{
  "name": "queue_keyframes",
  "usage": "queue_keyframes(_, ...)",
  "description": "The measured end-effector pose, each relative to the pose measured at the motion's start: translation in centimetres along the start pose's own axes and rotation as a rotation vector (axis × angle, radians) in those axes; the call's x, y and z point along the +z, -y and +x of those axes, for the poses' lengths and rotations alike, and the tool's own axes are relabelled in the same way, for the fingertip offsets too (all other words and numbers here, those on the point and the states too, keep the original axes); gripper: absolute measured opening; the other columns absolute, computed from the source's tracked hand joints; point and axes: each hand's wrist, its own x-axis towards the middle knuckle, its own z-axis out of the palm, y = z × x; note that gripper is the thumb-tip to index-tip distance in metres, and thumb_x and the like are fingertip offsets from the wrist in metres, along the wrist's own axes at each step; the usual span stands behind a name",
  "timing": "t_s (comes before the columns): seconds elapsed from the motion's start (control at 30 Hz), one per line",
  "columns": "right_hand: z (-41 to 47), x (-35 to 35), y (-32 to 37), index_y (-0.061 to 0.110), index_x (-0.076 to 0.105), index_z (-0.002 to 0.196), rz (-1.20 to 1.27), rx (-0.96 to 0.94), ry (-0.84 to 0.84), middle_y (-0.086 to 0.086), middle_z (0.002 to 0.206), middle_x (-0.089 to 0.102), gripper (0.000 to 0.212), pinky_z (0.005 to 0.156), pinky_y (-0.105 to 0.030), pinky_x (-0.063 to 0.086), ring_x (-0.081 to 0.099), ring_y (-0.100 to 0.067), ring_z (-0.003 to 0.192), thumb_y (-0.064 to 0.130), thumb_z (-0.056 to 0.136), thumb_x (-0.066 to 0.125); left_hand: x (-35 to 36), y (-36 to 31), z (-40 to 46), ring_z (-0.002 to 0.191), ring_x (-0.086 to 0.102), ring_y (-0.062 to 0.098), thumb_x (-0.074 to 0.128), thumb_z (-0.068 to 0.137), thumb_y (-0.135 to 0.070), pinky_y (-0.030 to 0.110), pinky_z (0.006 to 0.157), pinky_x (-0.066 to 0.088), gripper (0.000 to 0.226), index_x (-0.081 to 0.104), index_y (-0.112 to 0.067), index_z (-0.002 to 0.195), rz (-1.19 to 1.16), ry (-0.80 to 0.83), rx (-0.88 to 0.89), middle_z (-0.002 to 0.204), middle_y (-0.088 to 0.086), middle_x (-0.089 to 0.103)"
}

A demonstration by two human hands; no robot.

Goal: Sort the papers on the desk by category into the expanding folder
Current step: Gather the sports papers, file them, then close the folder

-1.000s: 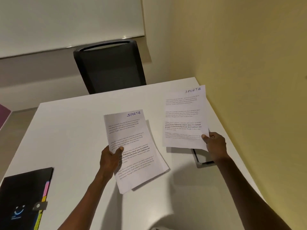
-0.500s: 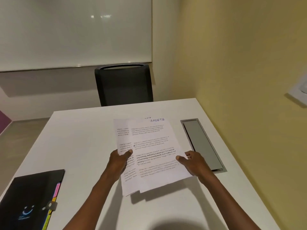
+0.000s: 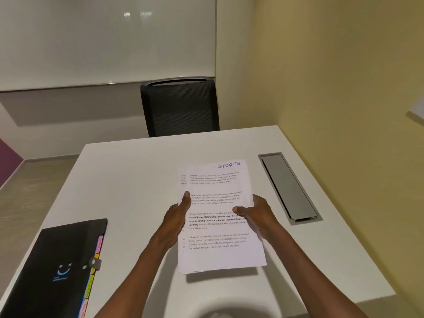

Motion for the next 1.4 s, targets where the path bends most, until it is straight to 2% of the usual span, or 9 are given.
queue_keyframes(0.13,-0.2,1.9,-1.0,0.01,0.06,0.11,-0.039,-0.045,-0.04,-0.003,0.105,0.074,0.036,0.075,-0.027,0.059,0.072,-0.017,0.091,0.003,0.078,0.075,-1.0,1.0,-0.1,0.109,0.069,0.026,0.066,0.094,-0.022,0.049,0.099,0.051,0.036,0.063,-0.009,0.127,0.01,0.048,0.051,0.12,0.01,0.071)
queue_keyframes(0.2,-0.4,2.6,-0.8,0.013,0.062,0.112,-0.057,-0.09,-0.045,0.0,0.107,0.073,0.033,0.075,-0.023,0.058,0.071,-0.013,0.091,0.007,0.082,0.073,-1.6,1.4,0.0,0.106,0.07,0.025,0.068,0.093,-0.022,0.052,0.1,0.05,0.035,0.064,-0.012,0.126,0.095,0.01,0.097,0.117,0.006,0.072)
queue_keyframes(0.3,-0.6,3.0,0.2,0.014,0.063,0.114,-0.084,-0.202,-0.07,0.002,0.105,0.072,0.031,0.068,-0.016,0.055,0.069,-0.01,0.09,0.01,0.085,0.072,-2.1,0.9,0.0,0.102,0.072,0.019,0.07,0.091,-0.029,0.05,0.097,0.053,0.033,0.066,-0.019,0.122,0.166,-0.079,0.194,0.111,-0.001,0.075)
queue_keyframes(0.4,-0.6,3.0,1.2,0.017,0.067,0.113,-0.106,-0.294,-0.126,0.004,0.102,0.074,0.033,0.071,-0.023,0.056,0.071,-0.013,0.089,0.015,0.081,0.076,-1.5,-0.1,0.2,0.1,0.071,0.012,0.072,0.089,-0.036,0.042,0.093,0.056,0.033,0.068,-0.022,0.118,0.22,-0.151,0.281,0.109,-0.008,0.075)
queue_keyframes(0.53,-0.7,2.9,1.6,0.018,0.067,0.113,-0.035,-0.35,-0.167,0.007,0.101,0.074,0.032,0.069,-0.018,0.055,0.071,-0.007,0.088,0.014,0.082,0.075,-0.2,-0.7,0.3,0.096,0.071,0.007,0.077,0.084,-0.035,0.032,0.084,0.056,0.032,0.07,-0.023,0.114,0.169,-0.231,0.34,0.106,-0.011,0.075)
queue_keyframes(0.8,-0.2,2.7,-4.0,0.019,0.066,0.112,-0.058,-0.191,-0.1,0.004,0.104,0.074,0.042,0.069,-0.021,0.056,0.07,-0.014,0.093,0.014,0.074,0.083,-0.3,4.3,0.2,0.093,0.07,0.013,0.091,0.067,-0.028,0.029,0.076,0.057,0.048,0.068,-0.02,0.109,0.193,-0.302,0.167,0.1,-0.006,0.074)
queue_keyframes(0.97,0.0,3.5,-5.6,0.018,0.069,0.109,-0.093,-0.126,-0.089,0.003,0.1,0.075,0.038,0.079,-0.032,0.059,0.071,-0.018,0.093,0.012,0.074,0.082,0.0,6.2,0.1,0.091,0.07,0.015,0.089,0.07,-0.021,0.025,0.071,0.054,0.042,0.069,-0.018,0.106,0.148,-0.322,0.114,0.097,-0.004,0.075)
queue_keyframes(1.17,0.0,3.6,-6.8,0.019,0.069,0.105,-0.116,-0.08,-0.106,0.001,0.1,0.074,0.035,0.082,-0.035,0.059,0.07,-0.018,0.094,0.013,0.073,0.082,-0.1,7.4,0.0,0.093,0.069,0.014,0.087,0.074,-0.023,0.022,0.07,0.051,0.043,0.068,-0.017,0.112,0.136,-0.33,0.086,0.1,-0.002,0.074)
queue_keyframes(1.4,-0.2,4.4,-5.4,0.017,0.067,0.108,-0.109,-0.127,-0.164,0.006,0.097,0.073,0.031,0.061,-0.013,0.052,0.07,-0.01,0.085,0.009,0.079,0.076,-0.9,5.7,1.3,0.084,0.071,0.012,0.078,0.083,-0.025,0.024,0.067,0.053,0.026,0.07,-0.017,0.106,0.24,-0.283,0.105,0.095,-0.004,0.074)
